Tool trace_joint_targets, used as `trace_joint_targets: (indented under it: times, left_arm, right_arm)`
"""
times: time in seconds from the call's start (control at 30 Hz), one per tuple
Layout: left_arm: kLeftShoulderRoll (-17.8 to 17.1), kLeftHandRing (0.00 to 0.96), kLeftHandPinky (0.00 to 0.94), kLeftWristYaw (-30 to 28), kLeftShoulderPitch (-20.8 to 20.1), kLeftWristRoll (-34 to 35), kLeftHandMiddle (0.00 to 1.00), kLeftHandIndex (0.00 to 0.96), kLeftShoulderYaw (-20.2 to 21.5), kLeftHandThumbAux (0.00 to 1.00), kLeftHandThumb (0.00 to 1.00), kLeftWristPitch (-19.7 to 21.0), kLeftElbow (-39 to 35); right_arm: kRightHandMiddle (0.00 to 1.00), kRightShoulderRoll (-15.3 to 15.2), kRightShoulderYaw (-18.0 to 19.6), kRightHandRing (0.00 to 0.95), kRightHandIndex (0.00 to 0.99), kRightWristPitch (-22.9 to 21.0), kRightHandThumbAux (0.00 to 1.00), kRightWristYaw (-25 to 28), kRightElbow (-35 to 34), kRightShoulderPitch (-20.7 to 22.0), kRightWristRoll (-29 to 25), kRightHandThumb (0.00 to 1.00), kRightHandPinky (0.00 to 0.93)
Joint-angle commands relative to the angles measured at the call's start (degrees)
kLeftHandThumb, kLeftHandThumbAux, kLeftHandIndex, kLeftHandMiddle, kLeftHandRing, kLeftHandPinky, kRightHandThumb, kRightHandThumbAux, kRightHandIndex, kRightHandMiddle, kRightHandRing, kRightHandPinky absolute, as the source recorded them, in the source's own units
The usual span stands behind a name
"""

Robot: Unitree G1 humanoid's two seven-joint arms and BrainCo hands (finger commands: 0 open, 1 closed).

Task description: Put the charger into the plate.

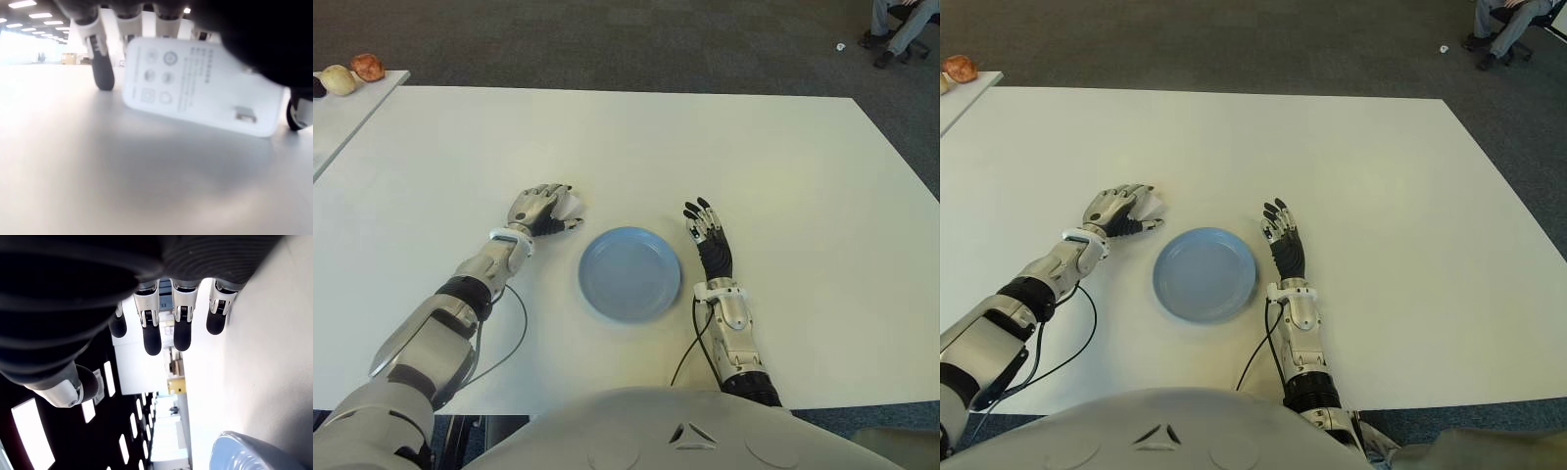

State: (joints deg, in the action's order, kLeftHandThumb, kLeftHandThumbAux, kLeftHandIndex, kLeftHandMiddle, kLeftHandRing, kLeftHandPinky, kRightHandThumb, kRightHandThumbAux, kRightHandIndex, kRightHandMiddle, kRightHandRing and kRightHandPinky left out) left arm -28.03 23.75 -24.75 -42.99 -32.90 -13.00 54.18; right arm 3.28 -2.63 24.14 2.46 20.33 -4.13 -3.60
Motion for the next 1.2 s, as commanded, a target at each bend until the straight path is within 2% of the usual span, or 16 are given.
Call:
trace_joint_targets:
  times: [0.03,0.97,1.07,1.13,1.2]
  left_arm:
    - [-0.36,0.172,0.248,-5.47,4.5,-1.71,0.153,0.123,-2.12,0.372,0.425,2.7,2.23]
    - [-0.66,0.202,0.296,-5.22,6.1,-2.02,0.167,0.127,-2.2,0.38,0.433,3.95,0.18]
    - [-0.59,0.226,0.324,-4.84,6.16,-2.13,0.188,0.131,-2.25,0.385,0.436,3.96,0.32]
    - [-0.47,0.316,0.384,-4.21,6.22,-2.09,0.276,0.144,-2.13,0.385,0.446,3.87,0.48]
    - [-0.33,0.39,0.424,-3.19,6.34,-2.01,0.353,0.211,-1.91,0.39,0.479,3.73,0.6]
  right_arm:
    - [0.178,1.25,-0.04,0.125,0.06,-1.39,0.503,0.08,0.1,-0.35,-0.34,0.0,0.061]
    - [0.171,1.1,-0.07,0.118,0.052,-2.45,0.498,0.01,-1.15,-0.84,-0.2,0.0,0.049]
    - [0.171,1.08,-0.06,0.118,0.054,-2.59,0.497,0.01,-1.2,-0.83,-0.2,0.0,0.052]
    - [0.171,1.07,-0.05,0.118,0.055,-2.67,0.496,0.01,-1.23,-0.83,-0.21,0.0,0.05]
    - [0.171,1.05,-0.04,0.118,0.055,-2.74,0.496,0.02,-1.26,-0.83,-0.22,0.0,0.05]
